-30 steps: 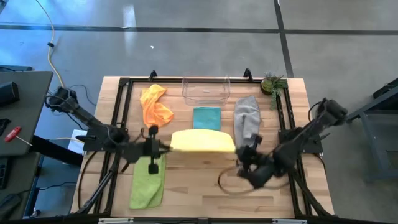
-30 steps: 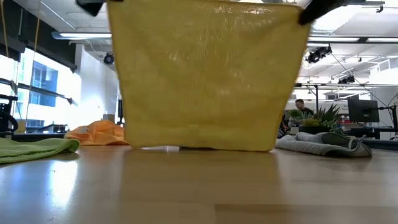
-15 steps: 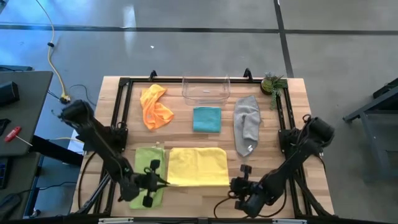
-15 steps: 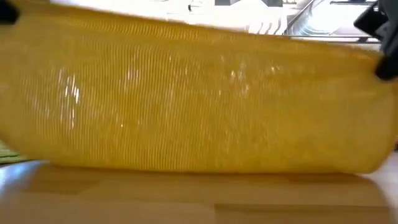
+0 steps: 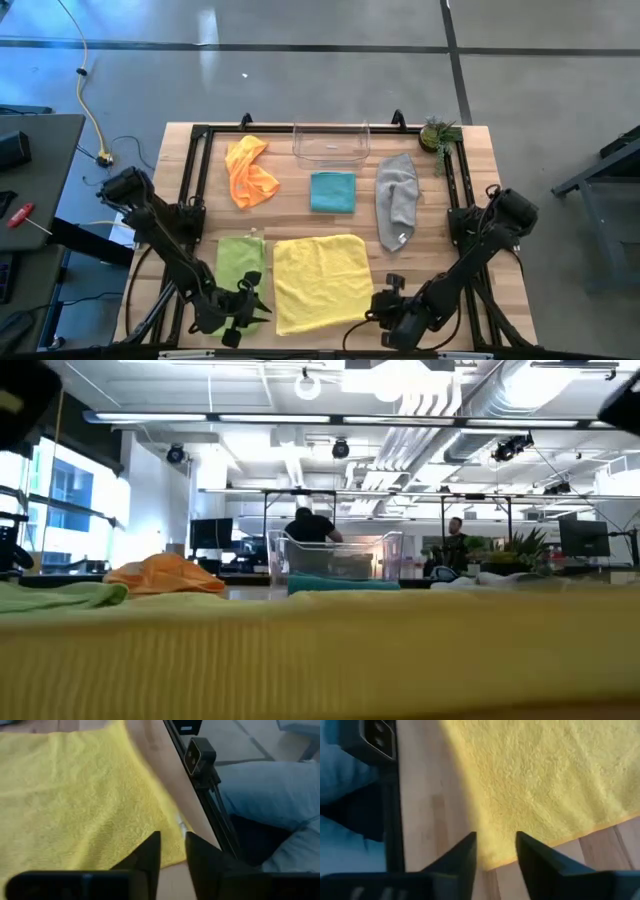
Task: Fold microfiber towels
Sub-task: Fold the yellow microfiber towel on the table
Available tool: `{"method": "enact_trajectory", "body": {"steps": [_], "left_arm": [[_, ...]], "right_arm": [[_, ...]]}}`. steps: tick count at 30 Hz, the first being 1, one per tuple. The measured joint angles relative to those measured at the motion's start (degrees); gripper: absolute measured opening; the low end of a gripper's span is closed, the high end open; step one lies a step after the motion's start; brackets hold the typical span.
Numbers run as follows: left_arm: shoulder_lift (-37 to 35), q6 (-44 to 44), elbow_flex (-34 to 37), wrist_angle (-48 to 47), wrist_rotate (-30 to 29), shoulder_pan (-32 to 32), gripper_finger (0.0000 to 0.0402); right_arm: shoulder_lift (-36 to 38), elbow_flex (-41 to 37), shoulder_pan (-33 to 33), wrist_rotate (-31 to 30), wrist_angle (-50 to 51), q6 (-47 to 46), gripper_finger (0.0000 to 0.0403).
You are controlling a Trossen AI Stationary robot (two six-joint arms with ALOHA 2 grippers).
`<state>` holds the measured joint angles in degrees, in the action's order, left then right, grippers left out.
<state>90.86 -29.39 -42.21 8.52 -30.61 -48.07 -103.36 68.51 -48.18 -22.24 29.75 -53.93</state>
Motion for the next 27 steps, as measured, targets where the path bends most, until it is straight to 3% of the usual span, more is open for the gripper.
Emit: {"method": "enact_trajectory", "body": {"steps": [3, 6, 9, 15, 19, 27], "left_arm": [[-3.0, 0.6, -1.7, -6.7, -0.3, 0.0, 0.0121], [-5.7, 0.6, -1.8, -11.9, -1.6, 1.5, 0.0126], [-6.0, 0.7, -1.8, -17.1, -1.2, 5.3, 0.0102], [-3.1, 4.8, -1.8, -18.5, 1.8, 14.8, 0.0016], [-1.2, 5.8, -1.8, -20.2, 1.7, 18.7, 0.0008], [2.4, 5.8, -1.8, -22.1, 1.8, 21.6, 0.0001]], "right_arm": [[2.5, 0.0, 0.3, 0.5, 0.5, 0.5, 0.0165], [4.5, 0.0, 1.5, -2.3, 2.1, 2.1, 0.0166], [4.6, 0.1, 5.2, -6.2, 4.4, 5.0, 0.0131], [1.5, 0.1, 16.4, -7.5, 5.3, 10.6, 0.0012], [-1.4, 0.0, 21.8, -5.9, 4.8, 12.3, 0.0023], [-5.8, 0.0, 26.2, -1.7, 6.9, 11.4, 0.0005]]}}
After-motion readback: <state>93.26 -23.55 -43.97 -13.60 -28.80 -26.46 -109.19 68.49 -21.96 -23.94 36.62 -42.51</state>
